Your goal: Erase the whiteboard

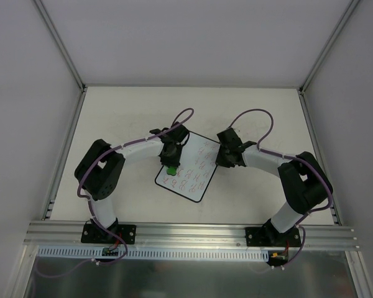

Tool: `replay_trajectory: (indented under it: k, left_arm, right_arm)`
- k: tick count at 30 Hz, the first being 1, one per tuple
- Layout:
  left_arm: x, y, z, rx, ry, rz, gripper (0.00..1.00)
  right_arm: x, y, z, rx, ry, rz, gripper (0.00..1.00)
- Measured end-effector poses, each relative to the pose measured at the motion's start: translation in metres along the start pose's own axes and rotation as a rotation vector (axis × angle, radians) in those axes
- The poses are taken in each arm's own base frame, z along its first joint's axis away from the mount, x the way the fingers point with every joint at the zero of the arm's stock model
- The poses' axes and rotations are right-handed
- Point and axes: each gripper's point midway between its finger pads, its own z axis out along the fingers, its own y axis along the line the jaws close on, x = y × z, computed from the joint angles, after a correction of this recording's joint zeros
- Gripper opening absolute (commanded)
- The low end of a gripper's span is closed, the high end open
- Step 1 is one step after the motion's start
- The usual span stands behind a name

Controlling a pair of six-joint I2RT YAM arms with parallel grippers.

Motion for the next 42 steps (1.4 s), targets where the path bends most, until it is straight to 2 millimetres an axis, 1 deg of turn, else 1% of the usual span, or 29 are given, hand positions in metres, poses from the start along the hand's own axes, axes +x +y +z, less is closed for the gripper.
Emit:
replay_trajectory:
  k: [7,10,12,15,17,21,25,28,31,38,42]
  left_arm:
    - [-0.010,-0.057,0.008,0.059,-0.026,0.073,0.00]
    - [-0.008,-0.062,0.007,0.063,-0.029,0.067,0.00]
    - [-0.006,-0.060,0.006,0.066,-0.032,0.044,0.00]
    - [-0.001,-0.048,0.003,0.070,-0.042,-0.003,0.00]
    - [0.006,-0.035,0.000,0.061,-0.039,-0.036,0.00]
    - [0.025,0.000,-0.008,0.031,-0.028,-0.105,0.00]
    - [0.044,0.019,-0.016,0.014,-0.024,-0.142,0.00]
    - [0.059,0.026,-0.021,0.013,-0.021,-0.150,0.00]
    - [0.068,0.030,-0.024,0.014,-0.020,-0.163,0.00]
    - [0.071,0.030,-0.025,0.017,-0.018,-0.175,0.00]
    - [0.070,0.021,-0.023,0.004,0.011,-0.155,0.00]
  right_arm:
    - [0.000,0.000,0.000,0.001,-0.003,0.008,0.00]
    - [0.000,0.001,0.001,-0.002,-0.005,0.011,0.00]
    - [0.000,0.002,0.001,-0.005,-0.007,0.013,0.00]
    - [0.002,0.007,0.001,-0.025,-0.006,0.012,0.00]
    - [0.004,0.010,0.001,-0.035,-0.003,0.009,0.00]
    - [0.007,0.015,0.001,-0.052,0.007,0.008,0.00]
    - [0.008,0.017,0.001,-0.064,0.012,0.013,0.00]
    - [0.008,0.019,0.002,-0.074,0.014,0.017,0.00]
    - [0.008,0.021,0.002,-0.083,0.018,0.018,0.00]
    - [0.009,0.024,0.003,-0.095,0.023,0.020,0.00]
    - [0.009,0.024,0.003,-0.095,0.021,0.021,0.00]
